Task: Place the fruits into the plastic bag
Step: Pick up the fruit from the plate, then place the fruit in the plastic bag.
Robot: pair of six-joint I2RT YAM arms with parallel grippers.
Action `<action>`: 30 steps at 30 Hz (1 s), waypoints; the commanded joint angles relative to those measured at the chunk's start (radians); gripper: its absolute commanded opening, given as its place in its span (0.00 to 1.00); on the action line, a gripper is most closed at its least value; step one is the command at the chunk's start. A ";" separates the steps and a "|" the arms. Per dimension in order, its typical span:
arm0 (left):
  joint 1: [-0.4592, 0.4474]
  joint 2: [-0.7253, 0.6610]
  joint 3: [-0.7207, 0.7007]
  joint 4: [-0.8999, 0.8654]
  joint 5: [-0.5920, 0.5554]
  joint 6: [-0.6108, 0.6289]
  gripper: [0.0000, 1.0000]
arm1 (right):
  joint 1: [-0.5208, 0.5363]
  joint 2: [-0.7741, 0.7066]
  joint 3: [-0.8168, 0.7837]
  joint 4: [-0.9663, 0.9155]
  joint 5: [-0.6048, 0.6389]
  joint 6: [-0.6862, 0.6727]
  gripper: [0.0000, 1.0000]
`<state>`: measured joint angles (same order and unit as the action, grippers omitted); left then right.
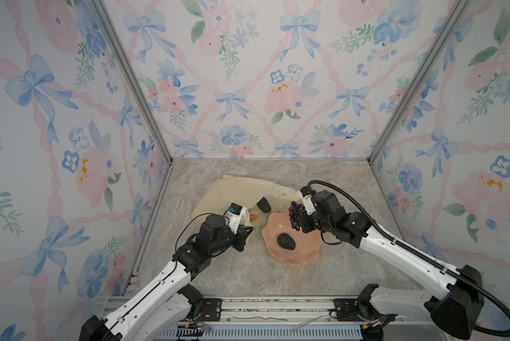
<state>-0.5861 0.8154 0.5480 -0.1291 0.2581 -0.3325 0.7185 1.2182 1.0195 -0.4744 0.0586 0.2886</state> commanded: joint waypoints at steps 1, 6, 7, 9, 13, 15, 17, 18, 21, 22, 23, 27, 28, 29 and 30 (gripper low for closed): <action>-0.006 -0.008 0.008 -0.015 -0.010 0.018 0.00 | -0.009 -0.032 0.054 0.015 -0.030 0.027 0.29; -0.007 -0.012 0.009 -0.016 -0.010 0.018 0.00 | -0.006 -0.036 0.089 0.037 -0.059 0.045 0.29; -0.007 -0.012 0.008 -0.015 -0.010 0.018 0.00 | -0.006 -0.033 0.096 0.039 -0.065 0.047 0.29; -0.005 -0.013 0.009 -0.016 -0.011 0.017 0.00 | -0.003 -0.024 0.112 0.047 -0.075 0.053 0.30; -0.006 -0.016 0.009 -0.016 -0.010 0.016 0.00 | 0.001 -0.002 0.130 0.079 -0.101 0.066 0.29; -0.006 -0.015 0.009 -0.015 -0.011 0.016 0.00 | 0.005 0.015 0.143 0.094 -0.111 0.071 0.30; -0.006 -0.016 0.009 -0.016 -0.010 0.016 0.00 | 0.012 0.038 0.157 0.110 -0.119 0.076 0.30; -0.005 -0.018 0.008 -0.015 -0.010 0.016 0.00 | 0.016 0.050 0.165 0.120 -0.124 0.079 0.30; -0.004 -0.015 0.010 -0.014 -0.009 0.012 0.00 | 0.030 0.088 0.186 0.156 -0.133 0.087 0.30; -0.002 -0.012 0.011 -0.014 -0.007 0.011 0.00 | 0.035 0.099 0.193 0.166 -0.136 0.089 0.30; 0.002 -0.006 0.014 -0.014 -0.001 0.005 0.00 | 0.038 0.114 0.200 0.180 -0.140 0.092 0.30; 0.033 -0.002 0.012 0.005 0.031 -0.028 0.00 | 0.049 0.176 0.237 0.227 -0.157 0.099 0.30; 0.041 -0.001 0.014 0.008 0.039 -0.037 0.00 | 0.052 0.190 0.245 0.237 -0.161 0.101 0.30; 0.051 0.002 0.016 0.011 0.047 -0.046 0.00 | 0.053 0.207 0.254 0.248 -0.167 0.103 0.30; 0.057 0.007 0.023 0.012 0.058 -0.054 0.00 | 0.053 0.224 0.264 0.259 -0.174 0.106 0.30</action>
<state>-0.5488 0.8150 0.5480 -0.1284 0.2783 -0.3542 0.7609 1.4120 1.2316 -0.2962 -0.0853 0.3771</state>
